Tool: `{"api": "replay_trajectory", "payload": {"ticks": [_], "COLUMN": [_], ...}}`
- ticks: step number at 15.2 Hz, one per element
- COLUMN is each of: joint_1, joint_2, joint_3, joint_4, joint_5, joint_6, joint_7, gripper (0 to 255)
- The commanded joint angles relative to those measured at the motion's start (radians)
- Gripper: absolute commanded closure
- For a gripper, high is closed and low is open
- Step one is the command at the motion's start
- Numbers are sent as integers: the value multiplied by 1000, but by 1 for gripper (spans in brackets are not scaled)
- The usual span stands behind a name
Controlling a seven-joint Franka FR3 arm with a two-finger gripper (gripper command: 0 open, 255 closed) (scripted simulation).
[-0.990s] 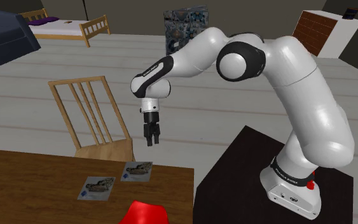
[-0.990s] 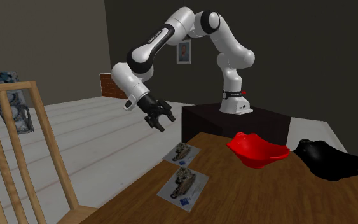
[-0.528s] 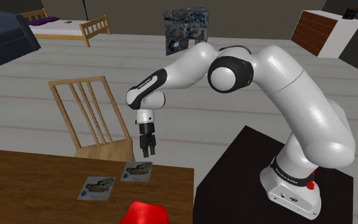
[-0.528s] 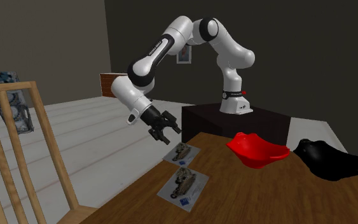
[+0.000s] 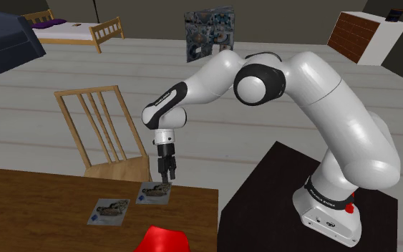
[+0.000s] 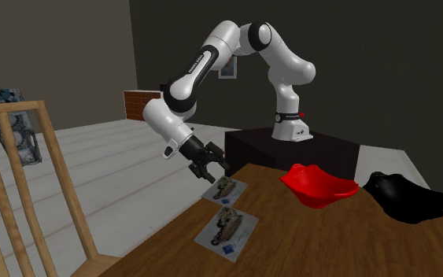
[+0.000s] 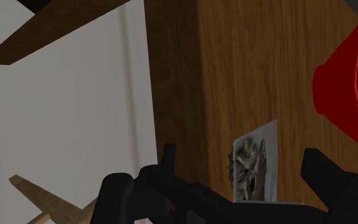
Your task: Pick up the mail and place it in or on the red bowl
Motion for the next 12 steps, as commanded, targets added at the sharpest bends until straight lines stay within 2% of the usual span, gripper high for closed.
{"api": "replay_trajectory", "payload": {"ticks": [1, 3, 4, 12], "joint_1": [0, 0, 0, 0], "joint_2": [0, 0, 0, 0], "joint_3": [0, 0, 0, 0], "joint_4": [0, 0, 0, 0], "joint_5": [0, 0, 0, 0], "joint_6": [1, 1, 1, 0], "joint_7": [0, 0, 0, 0], "gripper": [0, 0, 255, 255]}}
